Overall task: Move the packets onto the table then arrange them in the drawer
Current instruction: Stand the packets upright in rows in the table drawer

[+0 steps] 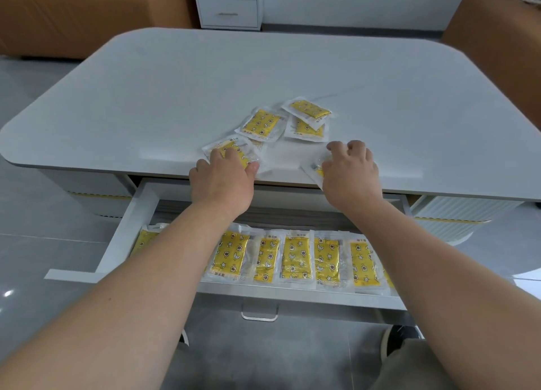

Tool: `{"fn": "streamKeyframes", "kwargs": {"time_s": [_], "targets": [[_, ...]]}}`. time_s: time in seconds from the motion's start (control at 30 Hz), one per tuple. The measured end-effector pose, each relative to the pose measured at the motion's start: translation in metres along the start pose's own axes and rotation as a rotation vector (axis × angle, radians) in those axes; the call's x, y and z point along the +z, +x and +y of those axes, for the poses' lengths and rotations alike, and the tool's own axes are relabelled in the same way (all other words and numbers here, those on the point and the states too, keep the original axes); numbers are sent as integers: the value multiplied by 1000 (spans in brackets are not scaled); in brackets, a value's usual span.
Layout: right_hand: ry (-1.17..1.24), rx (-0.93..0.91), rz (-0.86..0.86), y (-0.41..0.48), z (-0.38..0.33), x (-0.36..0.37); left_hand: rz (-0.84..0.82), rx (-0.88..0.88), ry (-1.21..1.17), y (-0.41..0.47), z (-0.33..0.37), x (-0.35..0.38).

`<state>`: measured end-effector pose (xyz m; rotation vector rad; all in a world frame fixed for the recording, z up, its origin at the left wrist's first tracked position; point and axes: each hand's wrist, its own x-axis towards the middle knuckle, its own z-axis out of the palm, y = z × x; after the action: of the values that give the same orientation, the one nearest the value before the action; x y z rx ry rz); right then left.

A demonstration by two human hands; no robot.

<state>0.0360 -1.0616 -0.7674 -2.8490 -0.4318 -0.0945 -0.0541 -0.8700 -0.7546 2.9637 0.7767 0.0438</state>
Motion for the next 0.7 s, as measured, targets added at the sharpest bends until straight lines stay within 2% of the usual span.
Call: {"fn": "streamKeyframes", "kwargs": {"time_s": [0.13,0.33,0.47,0.6,0.7], "targets": [[-174,133,-75,2,-1,-1,69,19,-59,3,0,0],[-86,63,-7,2,-11,-11,164,25,-341,5,0,-2],[257,92,-22,-3,-10,-22,176,-50,-481,9,1,-7],[675,197,-79,-5,-17,-23,96,-195,-690,14,-6,-8],[826,186,-93,-8,-26,-25,60,-245,-804,12,-10,-10]]}}
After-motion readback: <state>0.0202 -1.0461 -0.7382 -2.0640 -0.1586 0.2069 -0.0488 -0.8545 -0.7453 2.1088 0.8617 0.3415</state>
